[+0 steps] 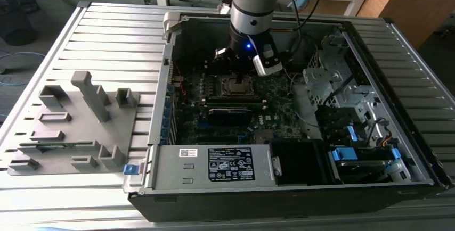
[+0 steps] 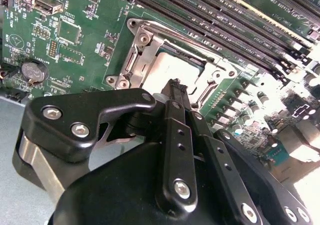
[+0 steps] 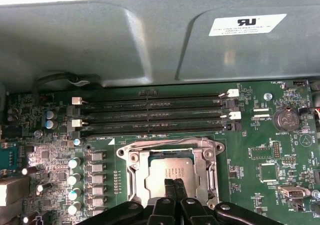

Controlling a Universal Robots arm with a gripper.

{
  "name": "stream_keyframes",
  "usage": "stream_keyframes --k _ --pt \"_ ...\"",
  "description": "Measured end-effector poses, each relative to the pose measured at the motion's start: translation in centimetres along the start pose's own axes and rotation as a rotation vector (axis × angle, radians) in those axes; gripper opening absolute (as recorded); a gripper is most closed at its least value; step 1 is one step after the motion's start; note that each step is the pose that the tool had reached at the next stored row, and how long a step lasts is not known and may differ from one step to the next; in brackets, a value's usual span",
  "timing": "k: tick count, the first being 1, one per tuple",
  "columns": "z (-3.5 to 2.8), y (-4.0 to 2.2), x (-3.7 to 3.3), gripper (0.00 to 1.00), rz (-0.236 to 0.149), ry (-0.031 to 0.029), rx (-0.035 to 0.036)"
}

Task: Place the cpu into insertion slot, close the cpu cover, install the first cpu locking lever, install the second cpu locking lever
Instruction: 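Install the second cpu locking lever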

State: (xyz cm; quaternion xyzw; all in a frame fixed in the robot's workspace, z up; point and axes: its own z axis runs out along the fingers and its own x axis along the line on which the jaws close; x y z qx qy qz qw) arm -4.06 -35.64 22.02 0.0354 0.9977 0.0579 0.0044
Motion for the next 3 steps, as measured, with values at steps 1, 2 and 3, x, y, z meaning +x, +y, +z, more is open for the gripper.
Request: stream_keyframes --k 1,2,3 --pt "0.00 0.00 -0.01 0.11 0.000 0.0000 0.0000" --pt "0.00 0.01 -0.02 0.11 0.000 0.0000 0.0000" --pt "0.00 0.01 -0.02 0.11 0.000 0.0000 0.0001"
